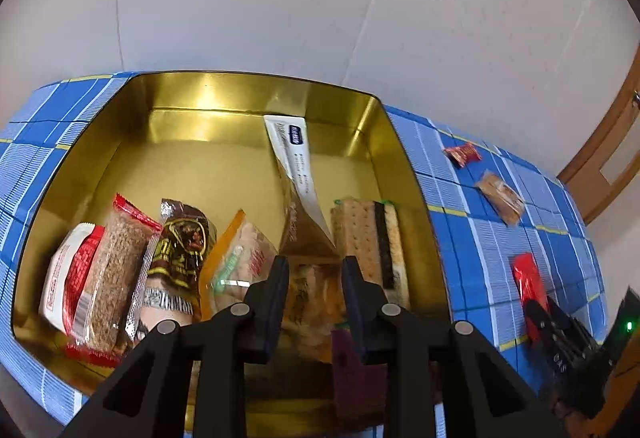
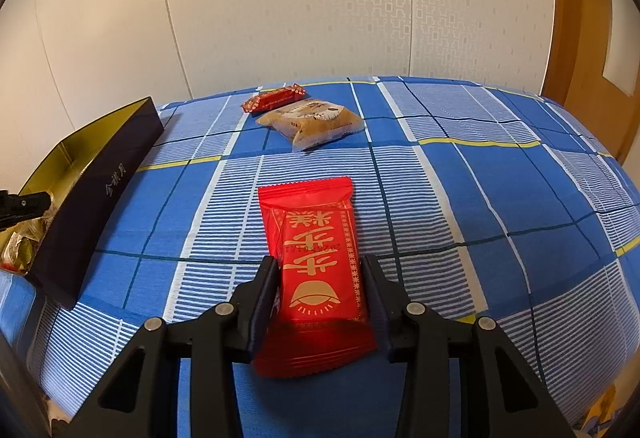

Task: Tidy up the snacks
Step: 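Carry the white stick pack into the gold tray and open the left gripper, then carry the red packet into the tray and open the right gripper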

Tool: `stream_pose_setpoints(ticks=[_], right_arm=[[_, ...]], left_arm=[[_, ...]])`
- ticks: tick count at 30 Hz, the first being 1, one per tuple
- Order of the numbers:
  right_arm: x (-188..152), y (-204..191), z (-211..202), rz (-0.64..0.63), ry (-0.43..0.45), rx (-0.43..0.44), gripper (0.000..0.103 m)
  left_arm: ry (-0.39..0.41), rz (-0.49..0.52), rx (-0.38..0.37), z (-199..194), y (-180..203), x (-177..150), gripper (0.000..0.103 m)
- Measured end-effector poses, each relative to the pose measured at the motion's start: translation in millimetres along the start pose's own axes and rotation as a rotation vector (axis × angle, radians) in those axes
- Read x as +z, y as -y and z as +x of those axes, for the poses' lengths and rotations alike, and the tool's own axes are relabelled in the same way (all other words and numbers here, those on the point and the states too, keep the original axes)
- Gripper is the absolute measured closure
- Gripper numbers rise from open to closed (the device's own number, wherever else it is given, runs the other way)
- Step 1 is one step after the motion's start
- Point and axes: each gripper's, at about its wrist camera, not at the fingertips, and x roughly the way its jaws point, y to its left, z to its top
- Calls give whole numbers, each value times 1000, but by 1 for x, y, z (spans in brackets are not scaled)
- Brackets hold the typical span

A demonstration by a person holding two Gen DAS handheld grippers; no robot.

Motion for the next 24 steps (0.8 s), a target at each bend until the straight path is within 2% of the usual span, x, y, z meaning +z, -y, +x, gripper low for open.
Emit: stream_pose_setpoints(ticks=[12, 24], right_arm=[[-1, -13, -9, -17, 29, 48, 63], [10, -52, -18, 12, 2, 177, 63]], left_arm=[[34, 115, 64, -31, 8, -30, 76], [38, 99, 70, -38, -10, -44, 76]])
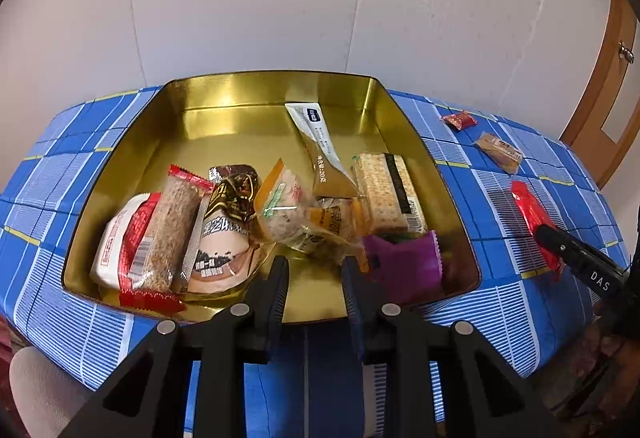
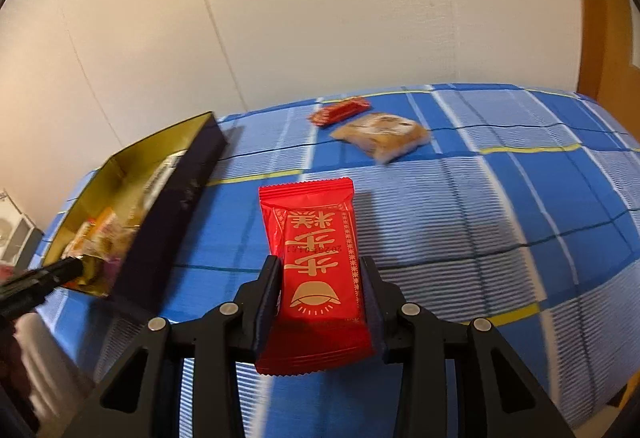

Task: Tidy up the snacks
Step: 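Carry the red packet into the tray and open the right gripper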

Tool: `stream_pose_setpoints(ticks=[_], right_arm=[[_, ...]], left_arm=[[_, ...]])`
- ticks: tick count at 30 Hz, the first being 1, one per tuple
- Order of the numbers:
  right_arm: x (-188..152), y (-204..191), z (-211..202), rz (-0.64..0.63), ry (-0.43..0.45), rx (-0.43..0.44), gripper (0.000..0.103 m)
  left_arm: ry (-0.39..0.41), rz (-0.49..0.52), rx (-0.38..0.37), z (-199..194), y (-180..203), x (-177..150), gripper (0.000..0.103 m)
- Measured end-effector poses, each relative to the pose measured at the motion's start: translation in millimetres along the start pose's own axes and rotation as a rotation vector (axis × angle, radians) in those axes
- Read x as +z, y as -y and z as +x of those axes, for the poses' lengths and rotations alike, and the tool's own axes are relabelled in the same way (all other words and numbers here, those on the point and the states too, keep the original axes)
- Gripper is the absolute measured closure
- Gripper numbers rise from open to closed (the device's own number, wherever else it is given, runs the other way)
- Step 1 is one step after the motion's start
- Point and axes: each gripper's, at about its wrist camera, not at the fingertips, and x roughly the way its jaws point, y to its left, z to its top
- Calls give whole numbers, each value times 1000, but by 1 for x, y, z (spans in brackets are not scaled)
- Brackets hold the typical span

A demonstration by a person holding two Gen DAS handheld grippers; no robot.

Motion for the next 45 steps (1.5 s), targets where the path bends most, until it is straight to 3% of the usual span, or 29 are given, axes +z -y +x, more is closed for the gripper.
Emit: stream_pose_setpoints(ticks=[14, 27, 38, 45], right_arm=[[32, -105, 3, -183, 11, 116, 63], [48, -175, 64, -276, -78, 122, 60], [45, -144, 43, -163, -16, 154, 60], [41, -108, 30, -91, -12, 116, 60]], left_arm=[[28, -7, -1, -16, -11, -7, 76], [40, -45, 2, -23, -22, -9, 76], [50, -73, 1, -24, -24, -9, 75], [39, -61, 14, -24, -19, -7, 75]])
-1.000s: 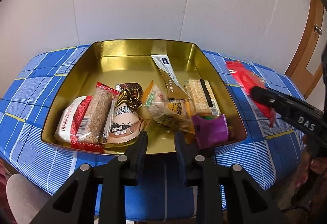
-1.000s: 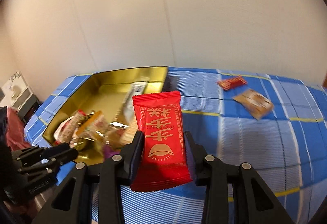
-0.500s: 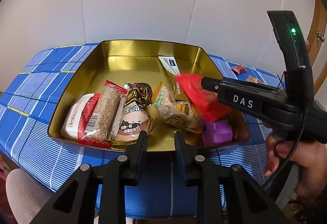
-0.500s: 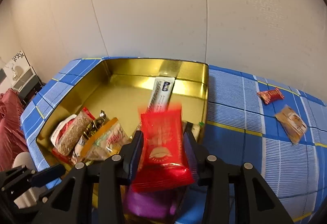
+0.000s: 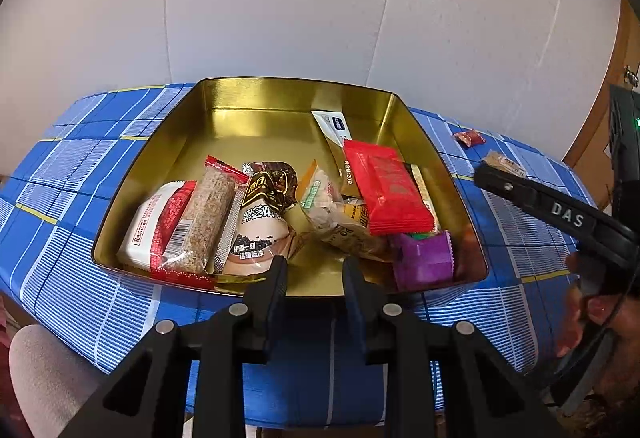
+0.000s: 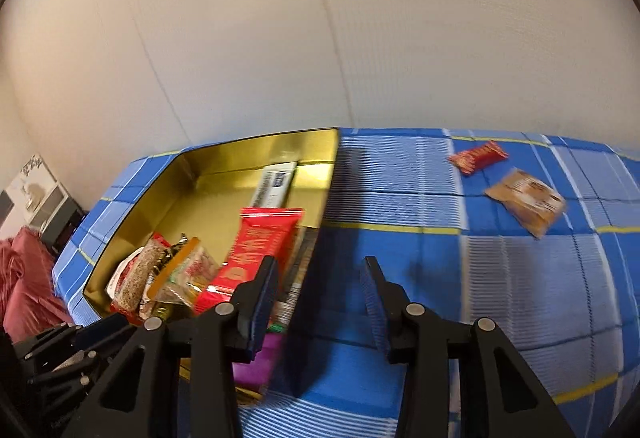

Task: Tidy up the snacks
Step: 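Carry the red packet into the tray and open the right gripper, then grasp the brown-printed pastry bag with the right gripper while the left grasps the small red candy bar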

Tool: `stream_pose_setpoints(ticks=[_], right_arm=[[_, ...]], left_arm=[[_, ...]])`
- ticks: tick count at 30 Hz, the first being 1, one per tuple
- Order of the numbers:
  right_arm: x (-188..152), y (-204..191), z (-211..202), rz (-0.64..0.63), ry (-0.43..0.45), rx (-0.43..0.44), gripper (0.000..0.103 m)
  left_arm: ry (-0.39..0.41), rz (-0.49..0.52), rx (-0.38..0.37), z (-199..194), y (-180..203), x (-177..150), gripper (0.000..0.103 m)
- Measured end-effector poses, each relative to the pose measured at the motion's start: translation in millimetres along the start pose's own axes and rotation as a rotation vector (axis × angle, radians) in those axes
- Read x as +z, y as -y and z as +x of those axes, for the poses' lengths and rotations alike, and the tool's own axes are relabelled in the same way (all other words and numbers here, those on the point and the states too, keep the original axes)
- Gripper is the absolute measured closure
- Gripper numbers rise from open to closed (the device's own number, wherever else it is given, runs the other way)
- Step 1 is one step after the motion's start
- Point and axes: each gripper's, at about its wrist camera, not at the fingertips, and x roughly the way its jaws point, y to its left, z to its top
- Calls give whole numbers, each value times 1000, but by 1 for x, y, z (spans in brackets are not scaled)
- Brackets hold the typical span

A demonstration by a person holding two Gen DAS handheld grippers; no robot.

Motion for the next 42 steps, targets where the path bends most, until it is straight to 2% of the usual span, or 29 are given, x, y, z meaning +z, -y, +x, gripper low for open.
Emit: stream_pose_setpoints(ticks=[7, 10, 18, 25, 30, 33, 35, 37, 42], right_arm=[[-21, 30, -4, 32, -55, -64, 60], [-33, 43, -3, 46, -81, -82, 60], [-44, 77, -19, 98, -56, -118, 58], [-43, 121, -27, 197, -49, -169, 56], [-23, 142, -27, 193, -44, -213, 54], [0, 153, -24, 176, -25, -233, 40], [17, 157, -19, 168, -24, -239, 38], [33, 161, -9, 175, -40, -251, 28], [65, 169, 23, 263, -81, -250, 25]], left_arm=[[-6, 0, 10, -2, 5, 1, 75], [-11, 2, 0, -4, 8, 1, 71], [-25, 60, -16, -9, 34, 6, 71], [-28, 166, -82, -13, 74, 3, 71], [-48, 228, -114, -10, 96, -3, 71], [-65, 243, -125, -10, 102, -8, 71], [-69, 250, -125, -11, 104, -9, 71], [-73, 250, -124, -10, 105, -9, 71], [-84, 245, -117, -6, 105, -8, 71]])
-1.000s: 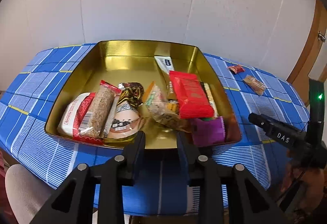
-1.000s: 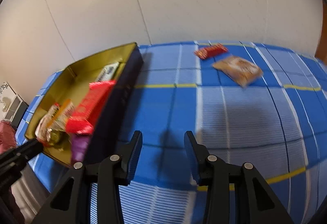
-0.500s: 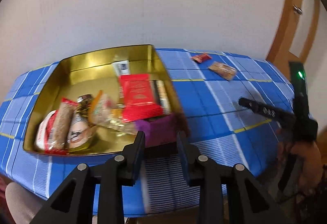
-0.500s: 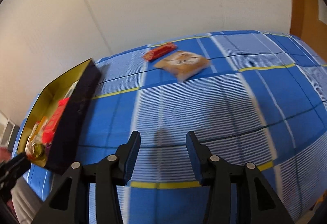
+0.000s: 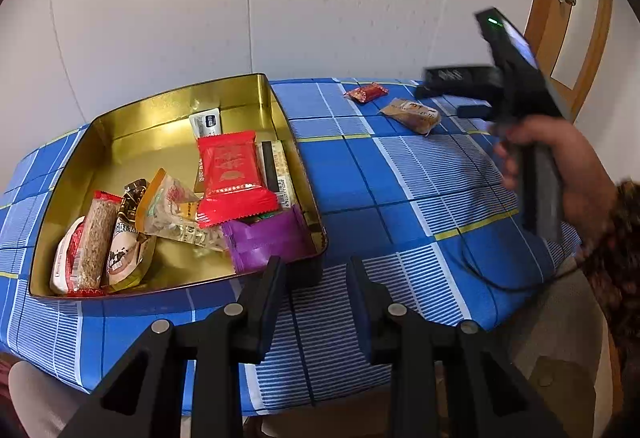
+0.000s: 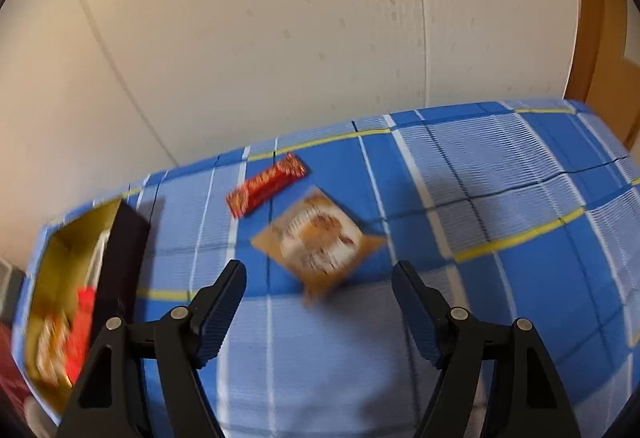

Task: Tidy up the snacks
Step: 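Grasp the brown-printed pastry bag with the right gripper while the left grasps the small red candy bar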

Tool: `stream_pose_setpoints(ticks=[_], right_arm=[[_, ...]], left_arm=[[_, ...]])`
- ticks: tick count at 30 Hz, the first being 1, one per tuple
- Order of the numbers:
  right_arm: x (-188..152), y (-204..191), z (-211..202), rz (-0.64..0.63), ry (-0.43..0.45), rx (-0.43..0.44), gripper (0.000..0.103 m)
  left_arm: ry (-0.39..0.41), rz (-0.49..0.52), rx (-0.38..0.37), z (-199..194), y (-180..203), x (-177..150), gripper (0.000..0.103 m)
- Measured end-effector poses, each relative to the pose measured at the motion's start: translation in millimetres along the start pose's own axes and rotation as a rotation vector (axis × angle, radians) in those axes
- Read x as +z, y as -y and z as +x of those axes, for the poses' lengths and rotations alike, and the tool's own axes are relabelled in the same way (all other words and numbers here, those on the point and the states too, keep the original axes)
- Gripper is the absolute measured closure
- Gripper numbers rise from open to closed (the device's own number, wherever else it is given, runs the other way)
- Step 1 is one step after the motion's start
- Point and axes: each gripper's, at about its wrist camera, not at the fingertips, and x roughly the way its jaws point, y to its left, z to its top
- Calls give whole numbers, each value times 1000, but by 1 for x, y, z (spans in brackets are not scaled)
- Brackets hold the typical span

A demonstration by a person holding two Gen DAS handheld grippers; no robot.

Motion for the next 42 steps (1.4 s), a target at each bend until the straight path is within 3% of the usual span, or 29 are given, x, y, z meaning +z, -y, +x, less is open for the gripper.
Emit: stream_pose_setpoints(ticks=[7, 10, 11, 20, 27, 34, 42], right_arm=[[13, -13, 44, -34, -66, -125, 23], [7, -7, 48, -67, -80, -95, 38], [3, 0, 46, -45, -84, -64, 41], [-42, 48, -2, -7, -23, -54, 44], [-66, 77, -28, 49, 13, -134, 45], [-79, 85, -34, 52, 92, -161, 45], [-79, 98, -37, 102, 115, -191, 45]], left_arm=[[-19, -15, 21, 3, -6, -2, 71], [-21, -27, 22, 4, -10, -3, 71], [-16, -30, 20, 4, -10, -3, 71], [-14, -19, 16, 6, -5, -1, 71], [-16, 22, 19, 9, 11, 7, 71], [-13, 90, 7, 25, 36, 40, 71], [-41, 173, 10, 91, 65, 117, 71]])
